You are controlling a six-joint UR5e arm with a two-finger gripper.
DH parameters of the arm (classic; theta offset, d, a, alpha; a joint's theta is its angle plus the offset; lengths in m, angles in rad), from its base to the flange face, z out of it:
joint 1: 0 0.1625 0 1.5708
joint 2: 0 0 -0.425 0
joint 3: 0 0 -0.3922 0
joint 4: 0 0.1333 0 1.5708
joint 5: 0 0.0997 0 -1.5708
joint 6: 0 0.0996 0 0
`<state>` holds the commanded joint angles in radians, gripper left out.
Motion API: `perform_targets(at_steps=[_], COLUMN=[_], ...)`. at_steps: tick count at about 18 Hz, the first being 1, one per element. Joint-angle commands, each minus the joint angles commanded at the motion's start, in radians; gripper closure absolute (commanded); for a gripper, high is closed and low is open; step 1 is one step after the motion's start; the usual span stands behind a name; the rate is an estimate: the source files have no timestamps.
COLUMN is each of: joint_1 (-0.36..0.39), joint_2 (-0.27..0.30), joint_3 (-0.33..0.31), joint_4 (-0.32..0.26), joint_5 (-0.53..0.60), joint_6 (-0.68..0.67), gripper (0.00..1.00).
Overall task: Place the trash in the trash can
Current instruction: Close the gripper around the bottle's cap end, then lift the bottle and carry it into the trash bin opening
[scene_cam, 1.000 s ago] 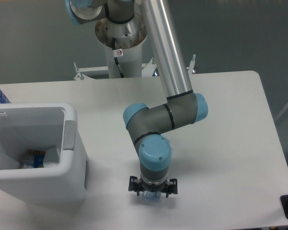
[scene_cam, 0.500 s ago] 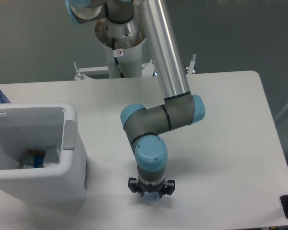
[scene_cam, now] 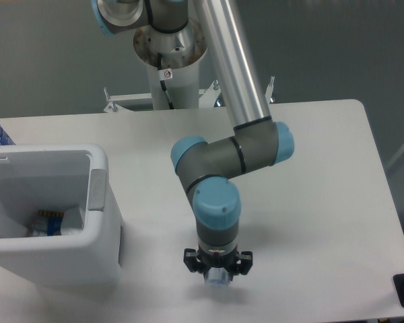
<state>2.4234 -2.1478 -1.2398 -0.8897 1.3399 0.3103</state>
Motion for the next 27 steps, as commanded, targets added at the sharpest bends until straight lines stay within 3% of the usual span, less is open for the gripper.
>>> perform_targets(at_steps=[5, 15, 19, 27], joint_1=[0.045, 0.022, -0.017, -0.138], joint_2=[0.065, 0.196, 0.242, 0.264], joint_3=[0.103, 0.074, 0.036, 0.034], joint_4=[0.018, 0.021, 0.021, 0.020], joint_5=[-0.221, -0.353, -0.354, -0.355], joint_6=[-0.097, -0.301, -0.366, -0.434], gripper=[0.44, 0.44, 0.44, 0.44])
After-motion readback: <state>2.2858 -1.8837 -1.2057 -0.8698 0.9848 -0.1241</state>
